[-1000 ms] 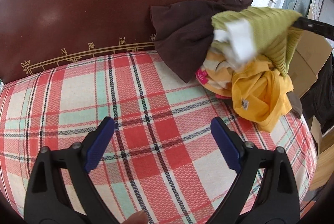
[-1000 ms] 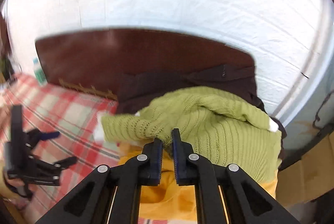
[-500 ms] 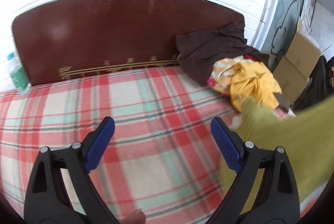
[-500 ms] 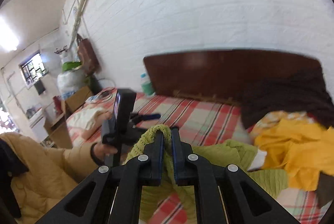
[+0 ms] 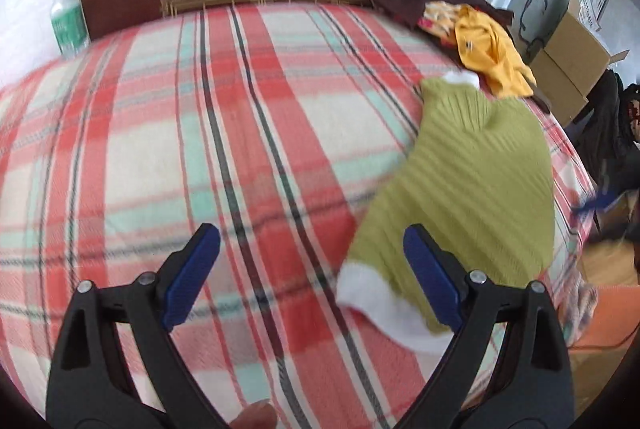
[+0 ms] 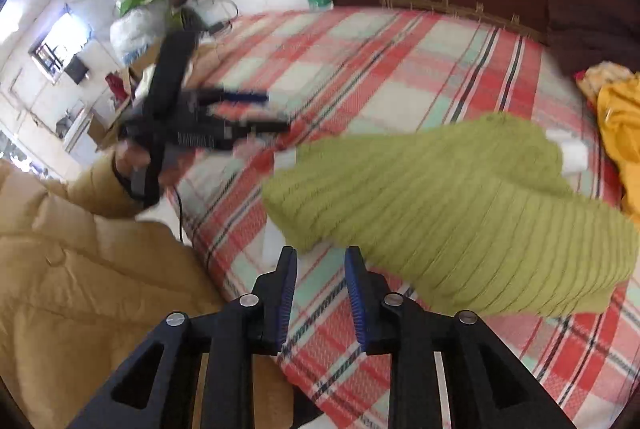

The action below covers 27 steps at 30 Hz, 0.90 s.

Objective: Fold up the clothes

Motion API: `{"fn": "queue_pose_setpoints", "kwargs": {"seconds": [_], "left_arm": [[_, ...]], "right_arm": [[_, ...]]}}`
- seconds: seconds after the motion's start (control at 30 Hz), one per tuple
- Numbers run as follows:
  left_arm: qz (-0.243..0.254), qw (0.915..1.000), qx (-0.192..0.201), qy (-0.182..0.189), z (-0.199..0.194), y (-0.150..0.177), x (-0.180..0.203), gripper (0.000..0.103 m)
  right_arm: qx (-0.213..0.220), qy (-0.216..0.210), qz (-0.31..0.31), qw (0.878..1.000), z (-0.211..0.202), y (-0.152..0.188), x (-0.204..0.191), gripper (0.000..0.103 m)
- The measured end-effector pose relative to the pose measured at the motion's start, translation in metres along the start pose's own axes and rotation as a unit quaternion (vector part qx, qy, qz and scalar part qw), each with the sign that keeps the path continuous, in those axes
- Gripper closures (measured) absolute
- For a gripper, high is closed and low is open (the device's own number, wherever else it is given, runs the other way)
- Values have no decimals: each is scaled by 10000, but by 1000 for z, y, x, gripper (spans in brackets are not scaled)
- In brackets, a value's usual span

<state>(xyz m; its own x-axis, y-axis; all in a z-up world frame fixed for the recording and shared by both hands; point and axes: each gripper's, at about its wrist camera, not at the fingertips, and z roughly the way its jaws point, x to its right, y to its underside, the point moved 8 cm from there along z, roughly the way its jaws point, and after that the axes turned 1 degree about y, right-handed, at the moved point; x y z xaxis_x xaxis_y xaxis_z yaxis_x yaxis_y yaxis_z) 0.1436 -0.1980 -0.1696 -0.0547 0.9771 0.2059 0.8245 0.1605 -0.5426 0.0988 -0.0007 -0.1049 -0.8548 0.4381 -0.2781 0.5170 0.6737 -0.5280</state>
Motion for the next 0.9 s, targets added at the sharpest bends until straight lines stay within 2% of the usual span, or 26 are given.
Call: {"fn": "queue_pose_setpoints", "kwargs": {"seconds": [0.03,0.07,0.1,0.23,0.37,0.5,0.6,0.67,0.73,0.8,0.83,0.87,0.9], "left_arm": [[-17,10000,-65,36,2,7,2,9],[-34,9999,-130,72,5,14,3,9],[-46,9998,-147,108,5,19,4,9],[-31,9998,-123,167,0,29,5,9],[7,9998,-81,186,-8,34,5,9],[69,9995,-55,289,-9,28,6,9],[147,9989,-164,417,-1,25,12,9],[208,9984,-227,483,5,22,17,9],[258,9980,-251,522,8,18,20,9],[286,9980,-209,524,7,14,22,9],[300,9980,-189,525,6,12,22,9],[313,9980,-168,526,6,10,23,9],[303,9980,-154,527,5,9,22,9]], "right_arm": [[131,162,-24,9998,0,-10,6,47],[102,346,-10,9993,8,-19,17,34],[74,529,4,9986,15,-27,28,32],[-78,1184,17,9929,47,-59,67,31],[-570,1288,-474,9889,85,-64,72,32],[-433,1264,425,9901,86,-64,110,32],[-295,1597,830,9832,73,-59,145,31],[-485,1596,992,9810,80,-53,160,18],[-720,1317,1129,9822,94,-46,163,18],[-775,1325,930,9838,98,-40,157,25],[-741,1349,810,9848,98,-39,153,47],[-672,1302,746,9864,96,-40,148,79],[-543,1243,746,9879,88,-42,144,89]]}}
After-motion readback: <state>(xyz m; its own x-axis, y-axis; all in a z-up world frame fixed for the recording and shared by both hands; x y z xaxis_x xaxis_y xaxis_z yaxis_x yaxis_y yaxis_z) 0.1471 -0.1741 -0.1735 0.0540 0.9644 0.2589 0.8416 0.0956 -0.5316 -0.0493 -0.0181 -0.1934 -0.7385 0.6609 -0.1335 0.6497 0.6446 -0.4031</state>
